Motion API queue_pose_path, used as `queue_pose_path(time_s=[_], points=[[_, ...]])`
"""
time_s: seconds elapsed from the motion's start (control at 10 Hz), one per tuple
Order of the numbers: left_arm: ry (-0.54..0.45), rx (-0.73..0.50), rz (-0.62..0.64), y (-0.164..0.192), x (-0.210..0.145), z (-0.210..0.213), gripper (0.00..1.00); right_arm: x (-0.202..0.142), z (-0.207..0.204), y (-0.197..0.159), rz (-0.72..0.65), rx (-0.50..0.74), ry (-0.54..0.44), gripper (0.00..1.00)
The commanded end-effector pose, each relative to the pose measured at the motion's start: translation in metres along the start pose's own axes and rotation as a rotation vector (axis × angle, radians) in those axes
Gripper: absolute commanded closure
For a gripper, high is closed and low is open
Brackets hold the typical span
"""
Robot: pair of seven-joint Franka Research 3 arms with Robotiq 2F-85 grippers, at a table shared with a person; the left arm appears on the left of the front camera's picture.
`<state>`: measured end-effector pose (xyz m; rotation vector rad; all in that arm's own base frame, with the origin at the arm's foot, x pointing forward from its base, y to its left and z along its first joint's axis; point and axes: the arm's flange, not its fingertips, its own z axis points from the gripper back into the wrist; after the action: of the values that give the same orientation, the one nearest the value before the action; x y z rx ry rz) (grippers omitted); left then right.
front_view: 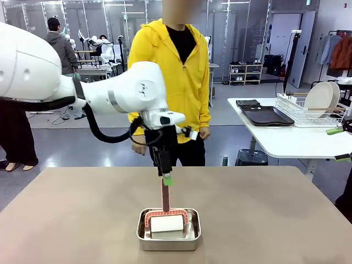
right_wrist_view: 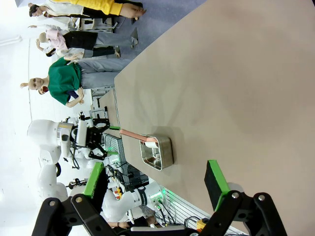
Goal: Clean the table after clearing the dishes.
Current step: Place the Lint Roller back on top of the Airtight Container.
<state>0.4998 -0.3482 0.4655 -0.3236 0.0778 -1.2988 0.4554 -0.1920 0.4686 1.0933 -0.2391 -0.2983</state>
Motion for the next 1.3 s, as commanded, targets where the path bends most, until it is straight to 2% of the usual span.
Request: queue_pose_path(time_s=[0.0, 0.2, 0.4, 0.7, 1.0, 1.1, 1.2], points=[[-0.087, -0.055, 0.151, 0.000, -0.029, 0.023, 0.00, -0.002, -0.001, 0.003, 0.003, 0.002, 0.006, 0.00], [-0.318, -0.178, 0.338, 0.009, -0.082, 0.052, 0.00, -0.002, -0.001, 0.003, 0.003, 0.002, 0.006, 0.00], [-0.529, -0.220, 0.499, 0.014, -0.152, 0.069, 0.00, -0.002, -0.001, 0.003, 0.003, 0.002, 0.006, 0.00], [-0.895, -0.305, 0.632, 0.006, -0.259, 0.077, 0.00, -0.002, -0.001, 0.003, 0.003, 0.002, 0.006, 0.00], [-1.085, -0.331, 0.799, -0.008, -0.364, 0.079, 0.00, -0.002, -0.001, 0.003, 0.003, 0.002, 0.006, 0.00], [-1.176, -0.354, 0.808, -0.011, -0.394, 0.077, 0.00, -0.002, -0.001, 0.003, 0.003, 0.002, 0.006, 0.00], [-1.222, -0.370, 0.825, -0.015, -0.419, 0.071, 0.00, -0.002, -0.001, 0.003, 0.003, 0.002, 0.006, 0.00]])
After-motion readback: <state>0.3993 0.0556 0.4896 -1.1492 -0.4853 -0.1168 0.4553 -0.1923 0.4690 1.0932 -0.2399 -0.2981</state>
